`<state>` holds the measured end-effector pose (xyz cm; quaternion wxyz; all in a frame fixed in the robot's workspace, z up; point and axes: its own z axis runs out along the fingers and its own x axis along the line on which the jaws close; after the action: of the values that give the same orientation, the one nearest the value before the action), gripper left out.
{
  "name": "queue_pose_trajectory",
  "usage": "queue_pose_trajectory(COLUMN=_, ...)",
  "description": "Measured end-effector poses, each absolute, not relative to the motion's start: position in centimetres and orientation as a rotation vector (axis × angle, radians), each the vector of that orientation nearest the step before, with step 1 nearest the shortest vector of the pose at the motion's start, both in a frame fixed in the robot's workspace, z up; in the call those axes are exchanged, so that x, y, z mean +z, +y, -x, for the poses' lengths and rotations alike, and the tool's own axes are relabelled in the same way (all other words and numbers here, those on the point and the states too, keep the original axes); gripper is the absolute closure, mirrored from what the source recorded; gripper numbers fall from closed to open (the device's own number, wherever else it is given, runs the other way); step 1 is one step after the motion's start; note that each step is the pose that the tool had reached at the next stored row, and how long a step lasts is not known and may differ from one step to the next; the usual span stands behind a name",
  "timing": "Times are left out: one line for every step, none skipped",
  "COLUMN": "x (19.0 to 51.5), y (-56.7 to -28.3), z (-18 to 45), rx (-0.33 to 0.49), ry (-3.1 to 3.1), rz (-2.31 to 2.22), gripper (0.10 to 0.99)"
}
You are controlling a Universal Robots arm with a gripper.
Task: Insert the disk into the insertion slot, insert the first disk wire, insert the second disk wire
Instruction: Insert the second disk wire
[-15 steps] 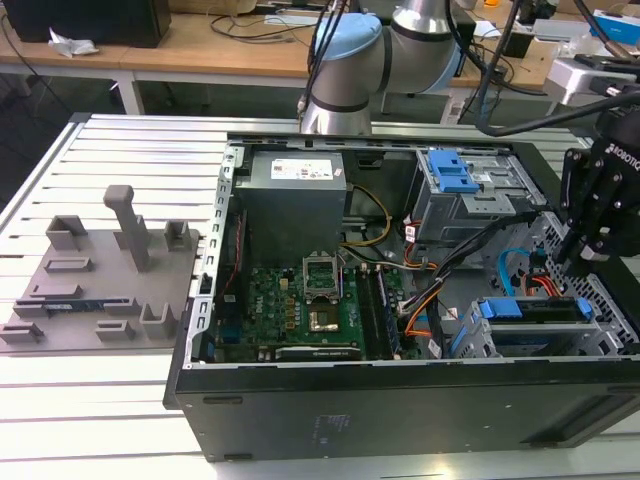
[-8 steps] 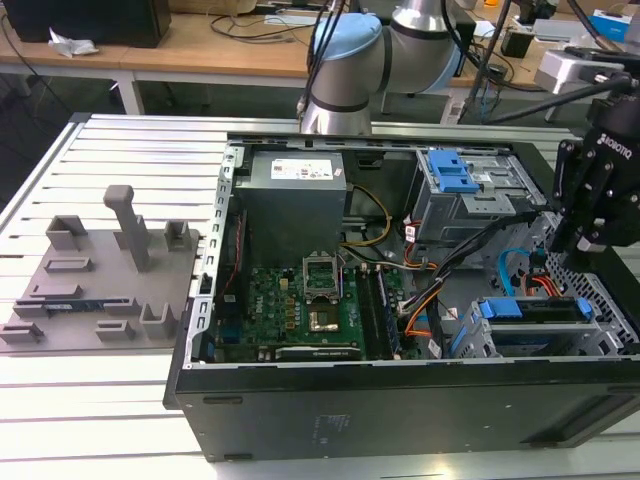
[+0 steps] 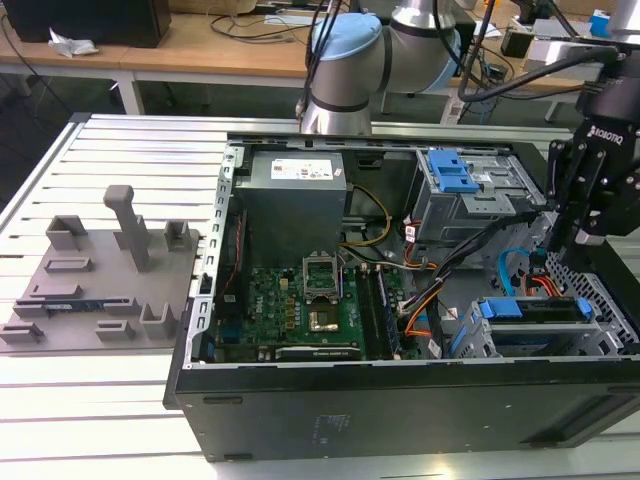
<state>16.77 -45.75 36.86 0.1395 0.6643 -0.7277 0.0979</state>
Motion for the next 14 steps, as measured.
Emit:
queue_pose_trajectory(x=36.9, y=-45.7, z=-16.5, rx=0.283, ry=-2.103, rz=-1.92, gripper=0.769)
queue_pose_trajectory(x=36.9, y=-45.7, z=-16.2, rx=0.283, ry=-2.104, rz=-1.92, gripper=0.769)
queue_pose_trajectory(x=36.8, y=-45.7, z=-15.7, rx=0.285, ry=-2.104, rz=-1.92, gripper=0.769)
queue_pose_trajectory(x=36.8, y=-45.7, z=-15.3, rx=0.285, ry=-2.105, rz=-1.92, gripper=0.769)
queue_pose_trajectory(x=36.8, y=-45.7, z=-15.2, rx=0.285, ry=-2.105, rz=-1.92, gripper=0.769)
queue_pose_trajectory(x=36.8, y=-45.7, z=-15.2, rx=0.285, ry=-2.105, rz=-1.92, gripper=0.769)
queue_pose_trajectory(x=36.8, y=-45.7, z=-15.2, rx=0.285, ry=-2.105, rz=-1.919, gripper=0.769)
queue_pose_trajectory(x=36.7, y=-45.7, z=-15.2, rx=0.285, ry=-2.107, rz=-1.918, gripper=0.769)
queue_pose_trajectory(x=36.7, y=-45.7, z=-15.2, rx=0.284, ry=-2.11, rz=-1.914, gripper=0.769)
queue_pose_trajectory(x=36.6, y=-45.7, z=-15.2, rx=0.283, ry=-2.113, rz=-1.91, gripper=0.769)
queue_pose_trajectory(x=36.5, y=-45.7, z=-15.2, rx=0.283, ry=-2.115, rz=-1.907, gripper=0.769)
queue_pose_trajectory(x=36.5, y=-45.7, z=-15.2, rx=0.283, ry=-2.116, rz=-1.906, gripper=0.769)
queue_pose_trajectory(x=36.4, y=-45.7, z=-15.2, rx=0.283, ry=-2.116, rz=-1.906, gripper=0.769)
queue_pose_trajectory(x=36.4, y=-45.7, z=-15.2, rx=0.282, ry=-2.117, rz=-1.906, gripper=0.769)
